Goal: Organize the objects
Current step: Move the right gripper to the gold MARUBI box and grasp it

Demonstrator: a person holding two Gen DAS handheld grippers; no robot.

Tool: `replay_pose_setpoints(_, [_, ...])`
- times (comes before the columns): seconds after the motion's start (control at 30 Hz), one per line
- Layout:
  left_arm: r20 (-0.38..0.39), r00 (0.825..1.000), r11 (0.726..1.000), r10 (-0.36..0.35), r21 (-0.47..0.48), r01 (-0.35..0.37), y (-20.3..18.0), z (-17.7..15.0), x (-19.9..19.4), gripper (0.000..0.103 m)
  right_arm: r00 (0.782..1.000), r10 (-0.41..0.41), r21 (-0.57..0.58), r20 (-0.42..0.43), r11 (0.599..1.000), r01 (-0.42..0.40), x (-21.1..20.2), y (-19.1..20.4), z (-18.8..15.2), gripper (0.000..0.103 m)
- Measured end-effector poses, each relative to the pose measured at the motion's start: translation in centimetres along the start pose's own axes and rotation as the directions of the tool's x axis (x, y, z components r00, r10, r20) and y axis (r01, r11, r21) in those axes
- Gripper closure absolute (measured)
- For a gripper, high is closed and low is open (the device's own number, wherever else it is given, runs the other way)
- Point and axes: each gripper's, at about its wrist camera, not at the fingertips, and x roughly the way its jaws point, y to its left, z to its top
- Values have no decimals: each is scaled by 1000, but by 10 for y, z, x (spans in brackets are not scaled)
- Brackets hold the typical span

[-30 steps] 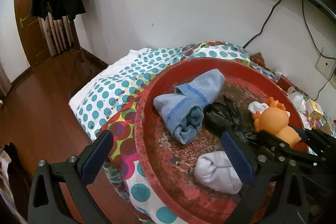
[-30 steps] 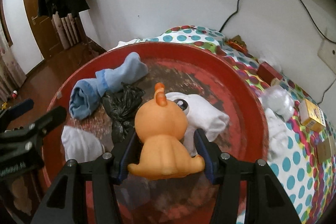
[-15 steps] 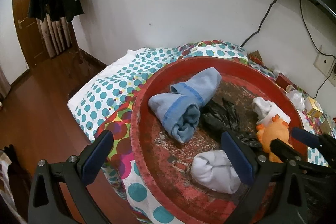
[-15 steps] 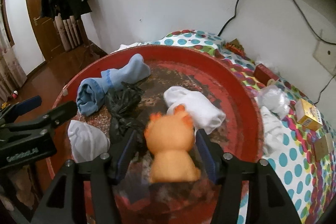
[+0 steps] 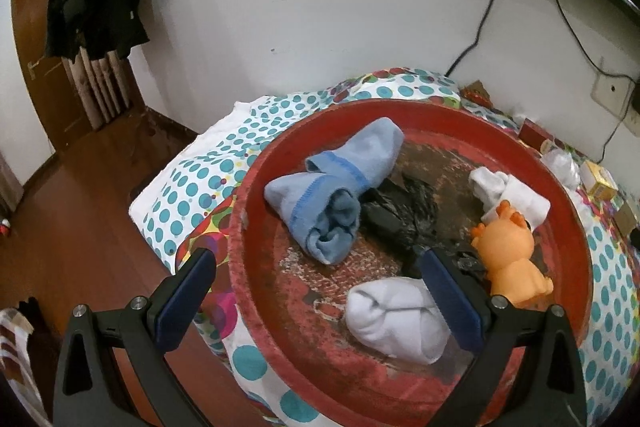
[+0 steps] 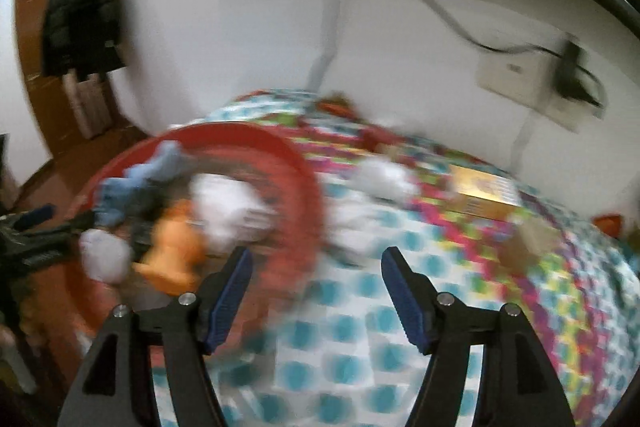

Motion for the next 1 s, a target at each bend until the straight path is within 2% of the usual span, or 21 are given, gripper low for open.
replay_pose_setpoints(0.07, [-1, 1000, 1000, 1, 18, -1, -4, -1, 0, 1, 997, -82, 37, -1, 996, 82, 0, -37, -5, 34])
replay_pose_setpoints(0.17, [-4, 1000, 999, 0, 44, 0, -11, -3, 1, 1, 986, -163, 76, -20, 983, 164, 4, -85, -10, 34])
replay_pose_setpoints(0.3, [-6, 1000, 997, -7, 79, 7, -20, -6, 1, 1, 976, -212, 94, -48, 972, 216, 14, -131, -20, 34])
replay_pose_setpoints(0.5, [-7, 999, 993, -32, 114, 32, -27, -9, -4, 1, 982, -178, 110, -58, 977, 184, 41, -165, -21, 34])
replay_pose_setpoints(0.63, [-25, 998, 990, -59, 130, 62, -32, -12, -2, 1, 985, -160, 85, -65, 983, 165, 61, -165, -13, 34])
replay_pose_setpoints(0.73, [-30, 998, 988, -55, 145, 59, -35, -13, 0, 0, 984, -162, 73, -71, 983, 167, 74, -168, -8, 34])
replay_pose_setpoints(1.0, [-46, 997, 986, -59, 153, 66, -43, -13, -1, 0, 991, -107, 74, -84, 991, 113, 91, -172, -1, 34])
